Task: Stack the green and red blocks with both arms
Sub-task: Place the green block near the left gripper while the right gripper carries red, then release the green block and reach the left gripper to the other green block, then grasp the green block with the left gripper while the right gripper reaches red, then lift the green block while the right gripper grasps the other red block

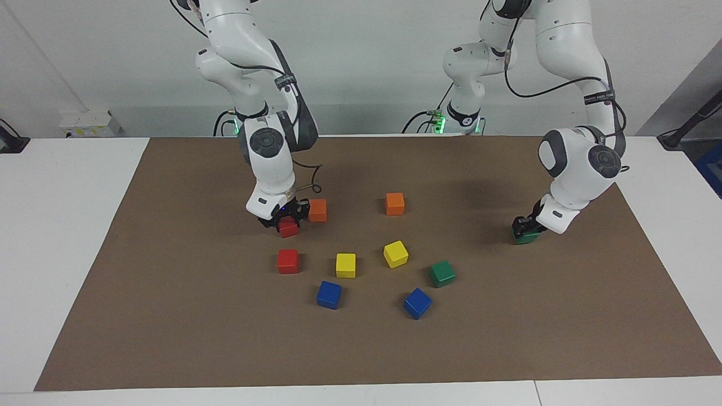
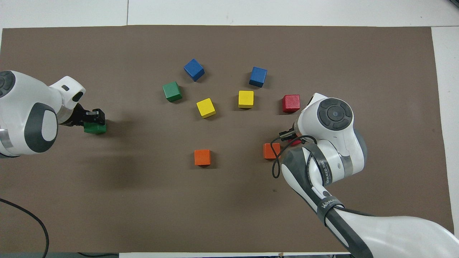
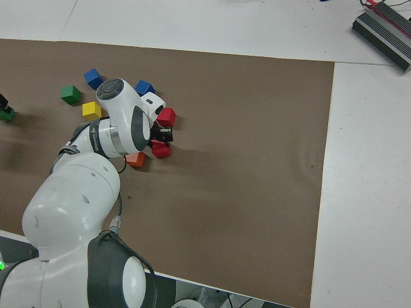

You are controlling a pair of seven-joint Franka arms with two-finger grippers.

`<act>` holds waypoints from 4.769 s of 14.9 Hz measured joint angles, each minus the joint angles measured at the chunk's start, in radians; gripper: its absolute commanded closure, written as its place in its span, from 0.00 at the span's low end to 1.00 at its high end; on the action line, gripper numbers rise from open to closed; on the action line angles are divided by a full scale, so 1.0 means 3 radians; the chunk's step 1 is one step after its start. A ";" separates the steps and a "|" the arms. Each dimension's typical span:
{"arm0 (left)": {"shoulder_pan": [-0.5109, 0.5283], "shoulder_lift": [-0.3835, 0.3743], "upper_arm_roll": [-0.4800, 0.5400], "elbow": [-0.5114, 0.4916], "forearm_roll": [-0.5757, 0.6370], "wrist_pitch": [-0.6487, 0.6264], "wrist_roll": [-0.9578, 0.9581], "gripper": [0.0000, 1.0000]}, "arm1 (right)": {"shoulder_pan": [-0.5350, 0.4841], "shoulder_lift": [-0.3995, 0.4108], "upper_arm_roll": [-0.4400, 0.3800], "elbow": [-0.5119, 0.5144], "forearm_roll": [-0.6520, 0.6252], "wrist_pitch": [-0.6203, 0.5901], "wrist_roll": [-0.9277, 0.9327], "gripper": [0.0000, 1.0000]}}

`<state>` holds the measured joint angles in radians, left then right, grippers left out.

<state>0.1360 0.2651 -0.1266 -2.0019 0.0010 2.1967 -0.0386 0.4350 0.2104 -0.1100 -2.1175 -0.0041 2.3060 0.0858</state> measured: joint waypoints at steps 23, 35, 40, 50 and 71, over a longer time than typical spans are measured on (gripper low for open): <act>-0.0276 -0.0013 -0.0026 0.0264 -0.0002 -0.0125 -0.0678 0.00 | -0.1396 0.0041 -0.0041 0.0274 0.0001 -0.0246 -0.0579 1.00; -0.1176 0.0550 -0.0038 0.1375 -0.0005 -0.0566 -0.1995 0.00 | -0.1384 0.0087 -0.0026 0.0110 0.0001 -0.0016 -0.0585 1.00; -0.1335 0.1036 -0.0027 0.1832 0.0150 -0.0699 -0.2028 0.00 | -0.1383 0.0087 -0.0025 0.0109 0.0001 -0.0012 -0.0585 0.36; -0.1391 0.1238 -0.0009 0.2069 0.0194 -0.0701 -0.2165 0.00 | -0.1371 0.0082 -0.0009 0.0233 0.0001 -0.0088 -0.0588 0.00; -0.1387 0.1281 0.0009 0.1795 0.0193 -0.0385 -0.2457 1.00 | -0.0619 0.0500 0.0006 0.1637 0.0011 -0.0885 0.0106 0.00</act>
<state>-0.2800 0.6492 -0.1238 -1.4636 0.0589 2.0811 -0.7758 0.2492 0.3604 -0.1083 -1.6264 -0.0009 2.0405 0.1177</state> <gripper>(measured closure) 0.449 0.000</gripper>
